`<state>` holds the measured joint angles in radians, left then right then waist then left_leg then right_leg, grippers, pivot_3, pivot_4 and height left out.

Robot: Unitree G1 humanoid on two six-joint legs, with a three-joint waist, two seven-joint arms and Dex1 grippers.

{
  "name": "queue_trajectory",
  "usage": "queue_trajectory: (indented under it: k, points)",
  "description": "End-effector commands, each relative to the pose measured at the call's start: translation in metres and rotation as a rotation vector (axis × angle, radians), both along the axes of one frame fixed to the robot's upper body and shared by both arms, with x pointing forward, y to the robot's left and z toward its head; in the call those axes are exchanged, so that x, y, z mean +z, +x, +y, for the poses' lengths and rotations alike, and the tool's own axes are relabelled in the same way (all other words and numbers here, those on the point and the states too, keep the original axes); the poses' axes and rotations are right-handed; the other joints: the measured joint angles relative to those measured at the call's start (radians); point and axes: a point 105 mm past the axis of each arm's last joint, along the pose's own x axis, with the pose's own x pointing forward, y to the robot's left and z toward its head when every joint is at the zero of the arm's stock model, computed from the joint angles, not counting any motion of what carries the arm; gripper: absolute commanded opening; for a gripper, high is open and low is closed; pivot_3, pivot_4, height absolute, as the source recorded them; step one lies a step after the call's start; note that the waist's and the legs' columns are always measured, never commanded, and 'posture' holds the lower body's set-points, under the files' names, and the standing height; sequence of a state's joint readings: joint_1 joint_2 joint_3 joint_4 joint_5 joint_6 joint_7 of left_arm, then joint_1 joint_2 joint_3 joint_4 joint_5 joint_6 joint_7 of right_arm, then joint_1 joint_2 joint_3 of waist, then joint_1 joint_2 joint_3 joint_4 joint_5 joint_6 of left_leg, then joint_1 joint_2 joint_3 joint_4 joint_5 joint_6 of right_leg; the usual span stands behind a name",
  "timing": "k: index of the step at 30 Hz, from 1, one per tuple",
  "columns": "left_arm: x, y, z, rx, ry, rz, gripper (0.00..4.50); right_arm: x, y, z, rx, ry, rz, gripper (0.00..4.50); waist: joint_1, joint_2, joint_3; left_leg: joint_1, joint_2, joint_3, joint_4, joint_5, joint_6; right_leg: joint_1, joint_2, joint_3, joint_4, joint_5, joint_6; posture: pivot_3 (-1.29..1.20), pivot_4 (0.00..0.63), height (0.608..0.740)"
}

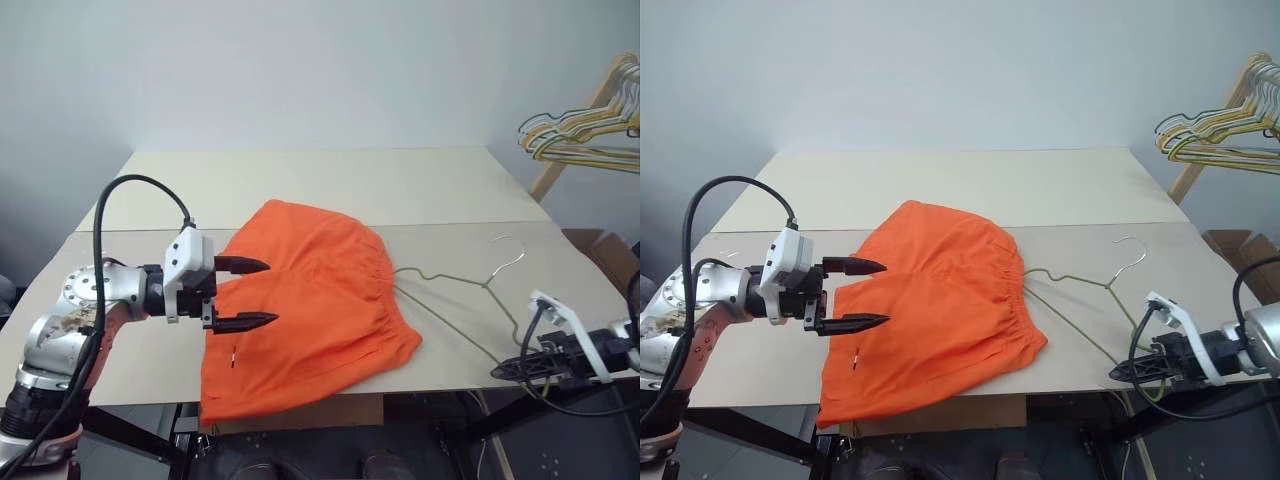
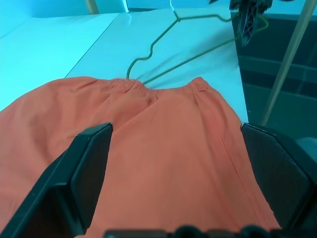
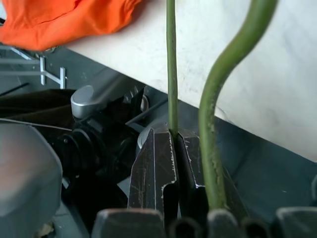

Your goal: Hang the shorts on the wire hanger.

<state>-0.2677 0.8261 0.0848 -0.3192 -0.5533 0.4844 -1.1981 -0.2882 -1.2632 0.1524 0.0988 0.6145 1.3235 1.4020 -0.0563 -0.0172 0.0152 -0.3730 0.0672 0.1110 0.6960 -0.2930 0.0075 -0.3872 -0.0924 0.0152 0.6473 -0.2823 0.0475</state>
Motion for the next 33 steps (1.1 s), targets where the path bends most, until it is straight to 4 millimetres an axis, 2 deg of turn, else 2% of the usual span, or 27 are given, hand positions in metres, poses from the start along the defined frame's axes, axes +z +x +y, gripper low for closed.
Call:
queue_trajectory:
  k: [1,5,9,15,20,22,27,31,33]
  points:
    - [0.01,-0.003,-0.002,-0.013,0.001,-0.041,4.49,0.007,-0.002,0.009,0.082,0.069,-0.021,0.0,0.006,0.0,0.0,0.0,0.0,0.0,0.0,0.0,0.0,0.0,0.0,0.0,0.0,0.0,0.0,-0.04,0.0,0.74]
    - [0.01,-0.002,-0.001,-0.014,0.005,-0.044,4.49,-0.007,0.015,0.015,0.048,0.048,-0.024,0.0,0.002,0.0,0.0,0.001,0.0,0.001,0.0,0.0,0.0,0.0,0.0,0.001,0.0,0.0,0.0,-0.03,0.0,0.74]
    - [0.012,0.0,-0.001,-0.012,0.012,-0.051,4.49,-0.022,0.044,0.019,-0.05,0.043,-0.049,0.0,0.006,0.0,0.0,0.001,0.0,0.001,0.0,0.0,0.0,0.0,0.0,0.001,0.0,0.0,0.0,-0.03,0.0,0.74]
    - [0.009,-0.004,0.0,-0.014,0.031,-0.047,4.49,-0.034,0.039,0.033,0.028,0.091,-0.009,0.0,0.03,0.0,0.0,-0.003,0.0,0.0,0.0,0.0,0.0,-0.001,0.0,-0.002,-0.002,0.0,0.0,-0.01,0.0,0.74]
    - [0.008,-0.004,0.002,-0.008,0.036,-0.049,4.49,-0.02,0.03,0.037,0.121,0.175,-0.008,0.0,0.041,0.0,0.0,-0.003,0.0,0.001,0.0,0.0,0.0,-0.001,0.0,-0.001,-0.001,0.0,0.0,0.01,0.0,0.74]
    - [0.006,-0.003,0.003,-0.007,0.039,-0.047,4.49,-0.021,0.034,0.037,0.12,0.164,-0.008,0.0,0.041,0.0,0.0,-0.002,0.0,0.0,0.0,0.0,0.0,-0.001,0.0,-0.002,-0.001,0.0,0.0,0.01,0.0,0.74]
    - [0.006,-0.002,0.002,-0.013,0.046,-0.057,4.49,-0.035,0.075,0.037,-0.068,0.106,-0.053,0.0,0.03,-0.001,0.0,0.0,0.0,0.001,0.0,0.0,-0.001,0.0,0.001,-0.001,0.0,0.001,-0.001,0.01,0.0,0.74]
    - [0.008,0.001,0.004,-0.007,0.05,-0.068,4.49,-0.036,0.067,0.049,0.022,0.156,-0.028,0.0,0.046,0.0,0.0,-0.002,0.0,0.0,0.0,0.001,-0.001,-0.001,0.0,-0.002,-0.001,0.0,-0.001,0.02,0.0,0.74]
    - [0.007,0.0,0.005,-0.006,0.054,-0.067,4.49,-0.035,0.069,0.053,0.031,0.173,-0.044,0.0,0.049,0.0,0.0,-0.005,0.0,0.0,0.0,0.001,-0.001,-0.002,0.0,-0.002,-0.002,0.0,-0.001,0.02,0.0,0.74]
